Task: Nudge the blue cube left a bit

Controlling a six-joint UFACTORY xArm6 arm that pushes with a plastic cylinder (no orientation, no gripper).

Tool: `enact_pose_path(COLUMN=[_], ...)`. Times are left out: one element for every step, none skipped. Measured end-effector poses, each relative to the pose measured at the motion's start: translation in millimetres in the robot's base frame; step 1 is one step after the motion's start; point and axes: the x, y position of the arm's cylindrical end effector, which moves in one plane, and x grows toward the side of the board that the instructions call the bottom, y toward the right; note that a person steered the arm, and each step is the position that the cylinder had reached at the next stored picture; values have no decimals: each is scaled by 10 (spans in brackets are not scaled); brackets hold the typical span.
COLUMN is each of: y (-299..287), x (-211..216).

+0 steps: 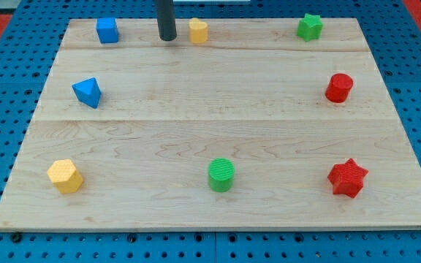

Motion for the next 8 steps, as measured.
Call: enact_pose_path(y=[-9, -79, -151, -170, -352, -391, -388, -385], x=[-176, -283, -321, -330, -328, -333, -338, -331])
